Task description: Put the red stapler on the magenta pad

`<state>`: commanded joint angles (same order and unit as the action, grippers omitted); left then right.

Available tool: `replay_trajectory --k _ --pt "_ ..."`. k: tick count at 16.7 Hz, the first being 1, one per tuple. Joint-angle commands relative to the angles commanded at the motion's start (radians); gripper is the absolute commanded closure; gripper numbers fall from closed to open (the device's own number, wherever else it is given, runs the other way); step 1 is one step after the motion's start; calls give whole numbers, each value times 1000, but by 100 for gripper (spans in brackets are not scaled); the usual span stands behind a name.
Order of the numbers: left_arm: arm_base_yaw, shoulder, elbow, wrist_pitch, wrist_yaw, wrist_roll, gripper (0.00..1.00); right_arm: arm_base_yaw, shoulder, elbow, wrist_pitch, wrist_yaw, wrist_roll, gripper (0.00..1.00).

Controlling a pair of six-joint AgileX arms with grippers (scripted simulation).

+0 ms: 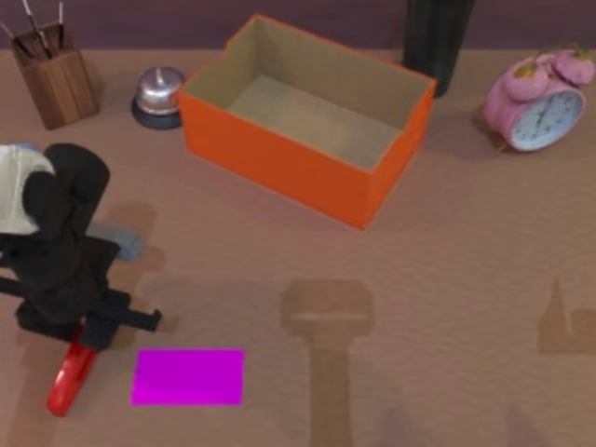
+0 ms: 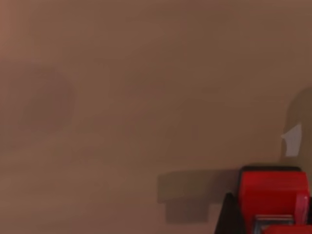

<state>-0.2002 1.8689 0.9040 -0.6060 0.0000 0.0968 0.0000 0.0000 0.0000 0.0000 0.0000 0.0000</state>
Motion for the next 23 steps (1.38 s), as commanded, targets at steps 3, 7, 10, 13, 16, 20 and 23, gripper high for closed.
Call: replay_trajectory --k 3,7,10,13,16,20,23 --pt "0 0 0 0 0 0 100 0 0 0 0 0 0 0" --pt "0 -18 26 -41 1 1 100 0 0 0 0 0 0 0" --pt "6 -73 90 -166 1 -2 100 0 0 0 0 0 0 0" --pt "13 -141 162 -320 1 -4 100 0 0 0 0 0 0 0" --pt "17 -194 209 -405 1 -5 100 0 0 0 0 0 0 0" --pt "12 -197 211 -409 0 -4 100 0 0 0 0 0 0 0" --pt "-17 -188 225 -417 0 33 100 0 0 0 0 0 0 0"
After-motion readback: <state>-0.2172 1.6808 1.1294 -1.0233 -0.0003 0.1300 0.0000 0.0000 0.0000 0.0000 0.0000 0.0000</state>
